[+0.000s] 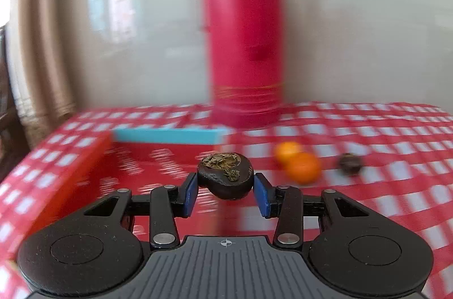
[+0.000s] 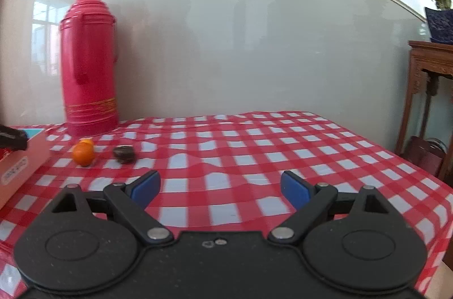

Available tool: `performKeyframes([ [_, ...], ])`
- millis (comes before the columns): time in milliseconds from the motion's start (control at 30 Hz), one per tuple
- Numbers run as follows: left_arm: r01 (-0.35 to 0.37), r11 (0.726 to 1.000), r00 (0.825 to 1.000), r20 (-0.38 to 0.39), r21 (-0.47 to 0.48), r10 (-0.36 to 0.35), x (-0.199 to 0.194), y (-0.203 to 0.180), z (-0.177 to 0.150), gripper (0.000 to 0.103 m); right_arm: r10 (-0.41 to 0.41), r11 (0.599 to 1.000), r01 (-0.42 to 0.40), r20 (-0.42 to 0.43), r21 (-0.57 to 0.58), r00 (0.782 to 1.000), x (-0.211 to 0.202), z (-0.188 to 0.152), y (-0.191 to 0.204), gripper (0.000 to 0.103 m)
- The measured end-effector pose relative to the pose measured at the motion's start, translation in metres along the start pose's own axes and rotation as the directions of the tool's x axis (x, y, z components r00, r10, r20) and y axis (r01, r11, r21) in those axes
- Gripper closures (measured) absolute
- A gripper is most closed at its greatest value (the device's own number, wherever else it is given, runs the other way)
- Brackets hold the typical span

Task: Organize fruits
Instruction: 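Carry the brown fruit into the box and open the left tool, then grasp the small orange with the right tool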

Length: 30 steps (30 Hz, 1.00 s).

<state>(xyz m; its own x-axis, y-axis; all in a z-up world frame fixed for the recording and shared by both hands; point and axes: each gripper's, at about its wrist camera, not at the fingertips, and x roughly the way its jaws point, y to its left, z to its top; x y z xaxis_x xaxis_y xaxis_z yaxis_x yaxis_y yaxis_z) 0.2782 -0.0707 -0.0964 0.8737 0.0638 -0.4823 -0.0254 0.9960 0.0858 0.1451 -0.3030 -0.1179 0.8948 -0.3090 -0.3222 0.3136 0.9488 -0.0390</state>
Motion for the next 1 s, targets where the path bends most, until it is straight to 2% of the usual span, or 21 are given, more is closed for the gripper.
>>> performKeyframes([
  [33, -0.025, 1.0, 1.0, -0.009, -0.006, 0.025, 0.001, 0.013, -0.002, 0.058, 0.011, 1.0, -0.011, -0.001, -0.008, 1.0, 0.0, 0.0, 0.005, 0.017],
  [67, -0.014, 1.0, 1.0, -0.004, -0.021, 0.014, 0.0, 0.023, -0.003, 0.058, 0.019, 1.0, -0.019, -0.002, -0.016, 1.0, 0.001, 0.0, 0.009, 0.017],
  [100, -0.052, 0.999, 0.999, -0.016, -0.011, 0.051, 0.001, 0.029, -0.003, 0.058, 0.029, 0.999, -0.029, -0.002, -0.023, 1.0, 0.001, -0.001, 0.013, 0.017],
  [167, -0.075, 0.997, 0.997, -0.017, -0.028, 0.074, 0.002, 0.043, -0.005, 0.058, 0.05, 0.998, -0.049, 0.002, -0.036, 0.999, 0.001, -0.001, 0.022, 0.017],
  [300, -0.107, 0.988, 0.993, -0.059, -0.109, 0.101, 0.01, 0.072, -0.007, 0.058, 0.089, 0.994, -0.089, -0.001, -0.06, 0.996, 0.001, -0.001, 0.039, 0.017],
  [433, -0.126, 0.982, 0.989, -0.093, -0.139, 0.114, 0.014, 0.089, -0.013, 0.058, 0.129, 0.988, -0.129, -0.011, -0.079, 0.992, 0.003, -0.002, 0.055, 0.017],
  [500, -0.105, 0.981, 0.991, -0.104, -0.165, 0.089, 0.011, 0.097, -0.018, 0.048, 0.148, 0.985, -0.149, -0.017, -0.086, 0.989, 0.005, -0.003, 0.062, 0.017],
  [533, -0.097, 0.979, 0.991, -0.103, -0.178, 0.08, 0.009, 0.101, -0.02, 0.025, 0.163, 0.983, -0.164, -0.024, -0.086, 0.986, 0.007, -0.003, 0.064, 0.017],
  [567, -0.098, 0.976, 0.992, -0.092, -0.195, 0.081, 0.003, 0.104, -0.022, 0.007, 0.178, 0.98, -0.18, -0.03, -0.082, 0.984, 0.008, -0.003, 0.067, 0.017],
  [633, -0.082, 0.975, 0.997, -0.029, -0.204, 0.078, -0.015, 0.108, -0.025, 0.006, 0.197, 0.977, -0.2, -0.036, -0.079, 0.98, 0.01, -0.003, 0.073, 0.017],
  [700, -0.085, 0.983, 0.996, 0.008, -0.165, 0.087, -0.029, 0.11, -0.025, 0.006, 0.215, 0.973, -0.218, -0.042, -0.074, 0.976, 0.012, -0.002, 0.078, 0.017],
  [833, -0.129, 0.983, 0.985, 0.101, -0.13, 0.143, -0.061, 0.127, -0.032, 0.001, 0.258, 0.963, -0.262, -0.065, -0.056, 0.964, 0.021, -0.001, 0.088, 0.019],
  [933, -0.186, 0.97, 0.97, 0.128, -0.157, 0.207, -0.08, 0.15, -0.045, 0.0, 0.293, 0.954, -0.298, -0.094, -0.043, 0.952, 0.03, 0.001, 0.096, 0.022],
  [1000, -0.221, 0.958, 0.962, 0.118, -0.184, 0.245, -0.089, 0.167, -0.055, 0.0, 0.314, 0.947, -0.319, -0.118, -0.029, 0.942, 0.036, 0.003, 0.103, 0.023],
])
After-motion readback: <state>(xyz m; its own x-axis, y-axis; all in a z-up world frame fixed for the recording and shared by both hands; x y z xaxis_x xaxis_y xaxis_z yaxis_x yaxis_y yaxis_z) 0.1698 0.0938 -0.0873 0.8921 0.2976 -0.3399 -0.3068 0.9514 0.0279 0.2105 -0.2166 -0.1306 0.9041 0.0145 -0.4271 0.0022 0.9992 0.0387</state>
